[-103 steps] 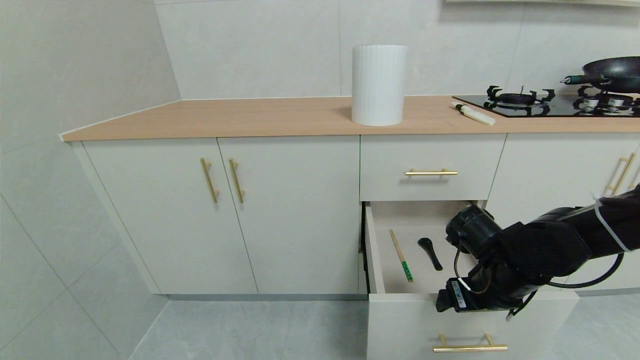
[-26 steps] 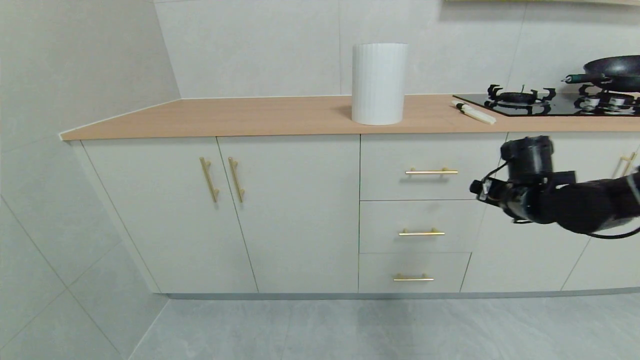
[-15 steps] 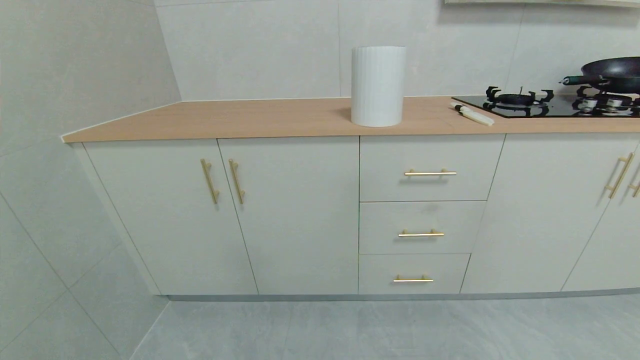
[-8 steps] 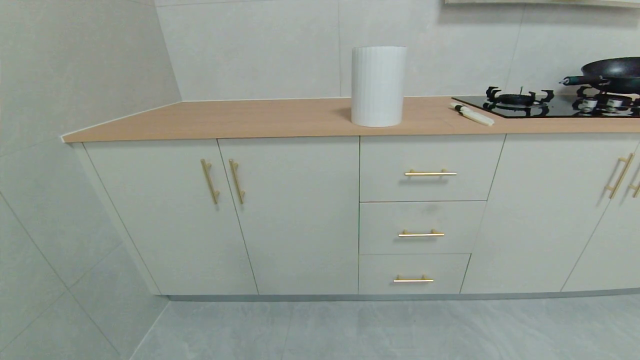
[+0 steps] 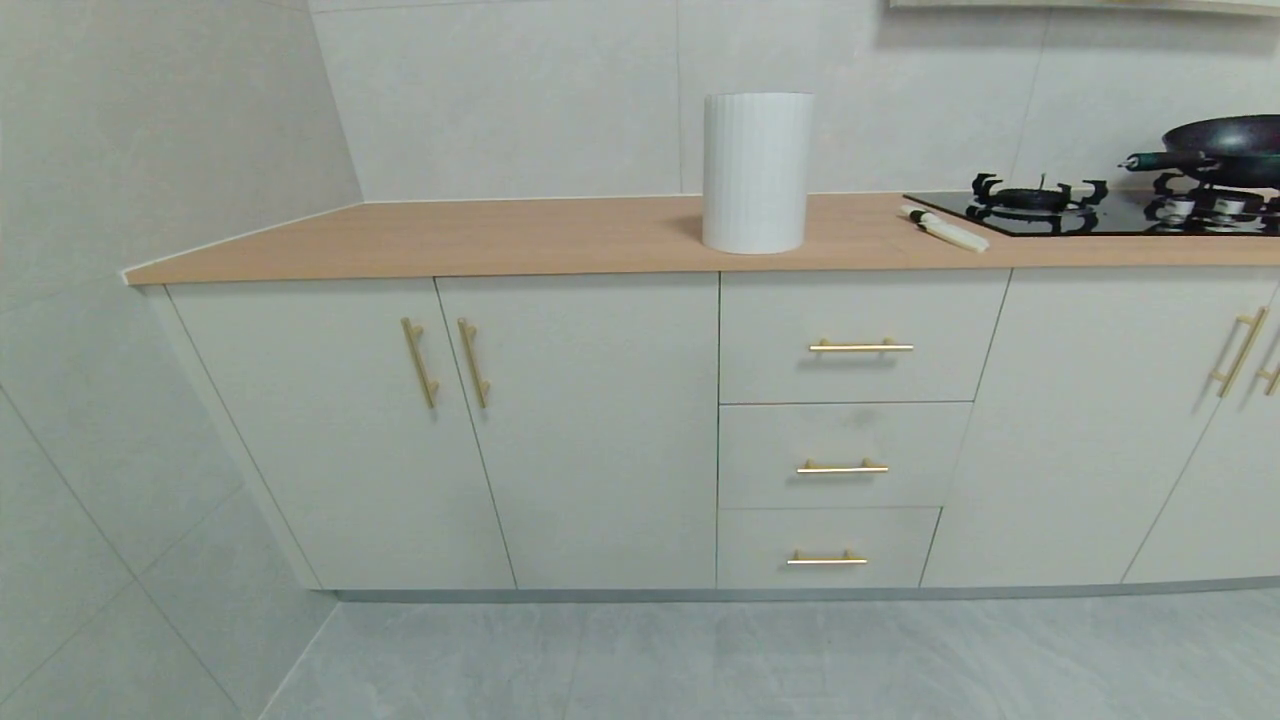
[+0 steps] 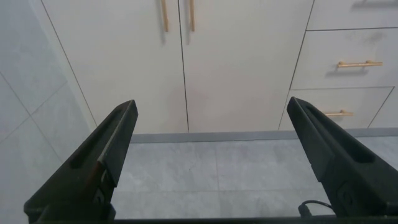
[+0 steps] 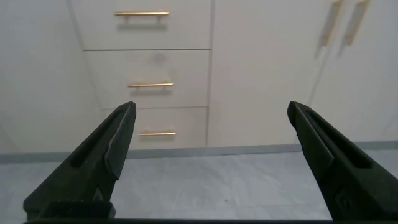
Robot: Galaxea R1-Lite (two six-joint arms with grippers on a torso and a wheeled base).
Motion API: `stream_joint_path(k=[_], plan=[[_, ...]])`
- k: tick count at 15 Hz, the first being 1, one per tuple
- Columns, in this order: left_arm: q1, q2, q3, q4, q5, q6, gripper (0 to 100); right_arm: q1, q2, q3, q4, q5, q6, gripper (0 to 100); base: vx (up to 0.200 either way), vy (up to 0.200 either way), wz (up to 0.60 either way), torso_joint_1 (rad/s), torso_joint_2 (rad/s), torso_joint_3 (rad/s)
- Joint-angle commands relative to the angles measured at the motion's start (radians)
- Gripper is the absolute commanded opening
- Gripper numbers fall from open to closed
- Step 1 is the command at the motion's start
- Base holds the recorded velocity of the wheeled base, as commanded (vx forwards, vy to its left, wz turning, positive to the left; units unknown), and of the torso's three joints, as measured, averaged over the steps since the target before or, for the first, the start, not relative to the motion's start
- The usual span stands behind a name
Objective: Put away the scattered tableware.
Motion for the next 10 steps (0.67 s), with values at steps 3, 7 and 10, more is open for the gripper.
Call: stream_joint_path(k=[3, 7, 10], plan=[[0.000, 0.000, 0.000, 0.000, 0.000, 0.000, 100, 0.002, 0.003, 0.003, 0.055, 0.096, 0.032, 100, 0.000, 0.000, 0.00, 0.000, 0.00, 0.000], [0.000, 0.000, 0.000, 0.000, 0.000, 0.002, 100, 0.002, 0.002, 0.003, 0.056, 0.100, 0.035, 100, 0.000, 0.000, 0.00, 0.000, 0.00, 0.000], [0.000, 0.000, 0.000, 0.000, 0.000, 0.002, 100, 0.002, 0.002, 0.003, 0.056, 0.100, 0.035, 100, 0.000, 0.000, 0.00, 0.000, 0.00, 0.000]])
